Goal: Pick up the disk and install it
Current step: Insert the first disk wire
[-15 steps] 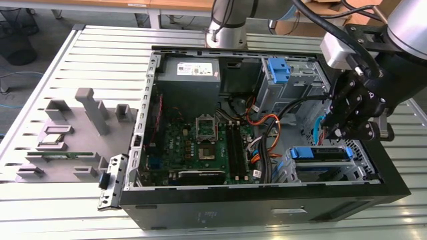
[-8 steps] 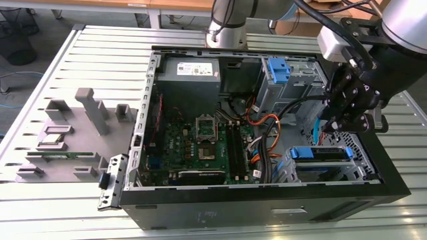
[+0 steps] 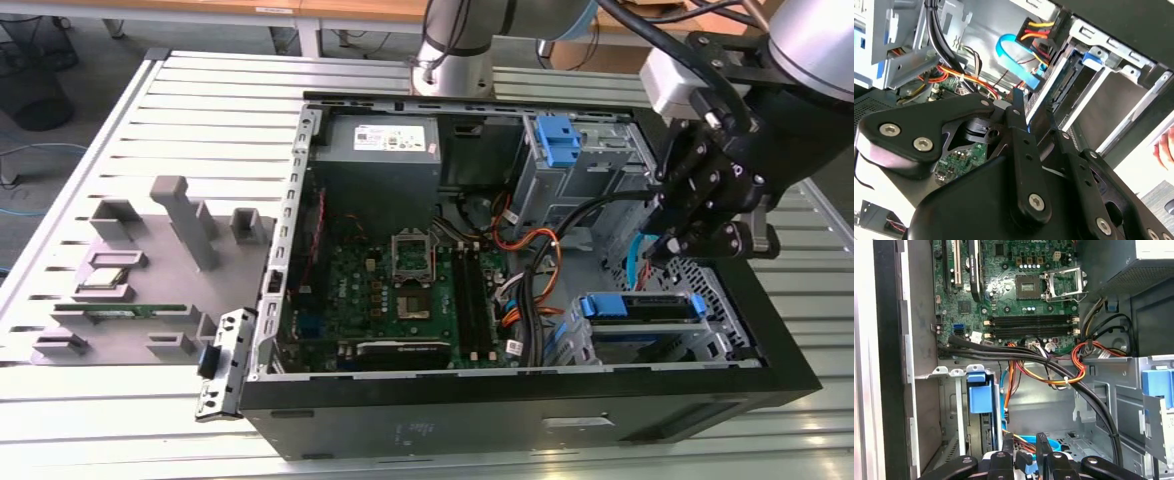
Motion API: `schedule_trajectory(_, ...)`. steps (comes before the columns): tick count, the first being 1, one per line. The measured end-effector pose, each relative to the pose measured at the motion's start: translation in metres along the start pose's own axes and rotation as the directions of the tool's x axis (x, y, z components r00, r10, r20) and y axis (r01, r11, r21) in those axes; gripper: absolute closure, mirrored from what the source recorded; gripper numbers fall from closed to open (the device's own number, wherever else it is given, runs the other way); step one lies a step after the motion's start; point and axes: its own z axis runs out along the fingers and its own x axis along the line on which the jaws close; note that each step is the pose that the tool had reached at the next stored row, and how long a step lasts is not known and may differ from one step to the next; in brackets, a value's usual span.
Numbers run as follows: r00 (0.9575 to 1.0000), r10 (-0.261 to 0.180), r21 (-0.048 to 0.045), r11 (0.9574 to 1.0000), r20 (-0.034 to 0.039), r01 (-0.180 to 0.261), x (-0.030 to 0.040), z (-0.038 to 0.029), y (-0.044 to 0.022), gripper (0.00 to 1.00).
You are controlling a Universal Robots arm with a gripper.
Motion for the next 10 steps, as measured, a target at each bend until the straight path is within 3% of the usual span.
schedule_trajectory(6,1.0,0.0,-0.0001,1.0,0.0,0.0,-0.0012,-0.0001,-0.0124,0.68)
schedule_trajectory(10,1.0,0.0,-0.0001,1.0,0.0,0.0,-0.0011,0.0041,-0.0155,0.68)
